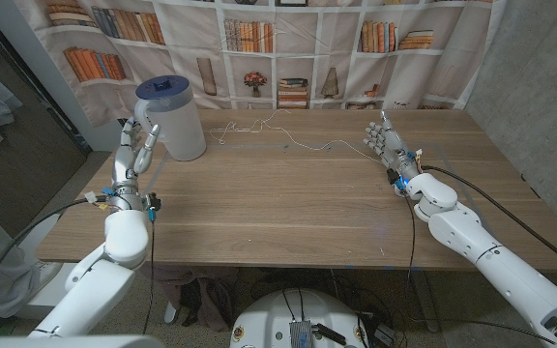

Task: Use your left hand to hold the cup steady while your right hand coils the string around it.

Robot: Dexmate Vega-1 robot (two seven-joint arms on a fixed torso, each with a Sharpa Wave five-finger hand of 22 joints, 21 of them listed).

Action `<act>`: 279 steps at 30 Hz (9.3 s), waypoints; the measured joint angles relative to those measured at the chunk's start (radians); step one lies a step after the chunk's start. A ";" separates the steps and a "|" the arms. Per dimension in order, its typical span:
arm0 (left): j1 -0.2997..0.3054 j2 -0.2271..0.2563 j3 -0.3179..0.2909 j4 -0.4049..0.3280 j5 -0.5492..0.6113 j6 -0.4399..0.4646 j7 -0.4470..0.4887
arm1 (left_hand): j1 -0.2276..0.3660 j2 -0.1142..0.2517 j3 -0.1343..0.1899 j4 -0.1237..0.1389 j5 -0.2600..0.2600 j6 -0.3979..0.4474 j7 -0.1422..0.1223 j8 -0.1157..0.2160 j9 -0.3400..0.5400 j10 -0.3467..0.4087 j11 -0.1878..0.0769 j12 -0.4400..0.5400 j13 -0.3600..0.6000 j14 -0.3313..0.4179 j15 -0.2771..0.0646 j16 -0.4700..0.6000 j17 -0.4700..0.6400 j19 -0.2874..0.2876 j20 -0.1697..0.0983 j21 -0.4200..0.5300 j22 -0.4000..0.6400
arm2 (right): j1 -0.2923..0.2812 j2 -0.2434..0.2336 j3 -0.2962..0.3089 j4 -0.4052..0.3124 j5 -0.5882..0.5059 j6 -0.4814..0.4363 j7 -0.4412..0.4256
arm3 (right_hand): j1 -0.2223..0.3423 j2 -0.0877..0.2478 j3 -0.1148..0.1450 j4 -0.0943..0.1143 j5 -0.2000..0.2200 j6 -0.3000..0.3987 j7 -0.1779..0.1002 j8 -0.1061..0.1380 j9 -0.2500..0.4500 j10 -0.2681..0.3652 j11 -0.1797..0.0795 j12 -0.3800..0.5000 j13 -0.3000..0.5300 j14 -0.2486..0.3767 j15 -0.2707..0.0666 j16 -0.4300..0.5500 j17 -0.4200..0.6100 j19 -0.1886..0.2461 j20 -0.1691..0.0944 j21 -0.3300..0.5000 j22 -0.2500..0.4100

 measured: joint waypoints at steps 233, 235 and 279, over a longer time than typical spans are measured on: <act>-0.457 0.041 0.251 0.493 -0.085 -0.151 0.100 | 0.407 0.016 0.289 0.110 -0.038 0.780 0.120 0.898 0.639 0.792 -0.001 0.746 0.660 0.650 -0.061 0.612 0.758 0.394 -0.169 0.357 0.296 | 0.030 0.007 -0.020 0.029 -0.001 -0.045 0.001 | 0.003 0.005 0.002 -0.008 0.000 0.009 -0.002 0.000 0.000 0.011 0.000 0.000 0.000 0.000 0.000 0.000 0.003 0.000 0.000 0.000 0.000; -0.454 0.038 0.248 0.496 -0.088 -0.157 0.100 | 0.404 0.013 0.302 0.124 -0.031 0.780 0.120 0.898 0.639 0.793 0.000 0.746 0.660 0.656 -0.059 0.612 0.767 0.389 -0.164 0.368 0.301 | 0.029 0.007 -0.020 0.029 -0.001 -0.045 0.001 | 0.003 0.005 0.002 -0.008 0.000 0.009 -0.002 0.000 0.000 0.011 0.000 0.000 0.000 0.000 0.000 0.000 0.003 0.000 0.000 0.000 0.000; -0.486 -0.122 0.253 0.517 -0.245 -0.452 -0.092 | 0.390 -0.001 0.435 0.084 -0.071 0.843 0.129 0.943 0.662 0.874 0.017 0.746 0.660 0.781 -0.098 0.639 0.793 0.399 -0.161 0.517 0.379 | 0.018 0.019 -0.019 0.028 -0.001 -0.021 -0.005 | 0.003 0.005 0.005 -0.011 0.000 0.009 -0.002 0.000 0.000 0.011 0.000 0.000 0.000 0.005 -0.005 0.000 0.003 0.000 0.000 0.000 0.000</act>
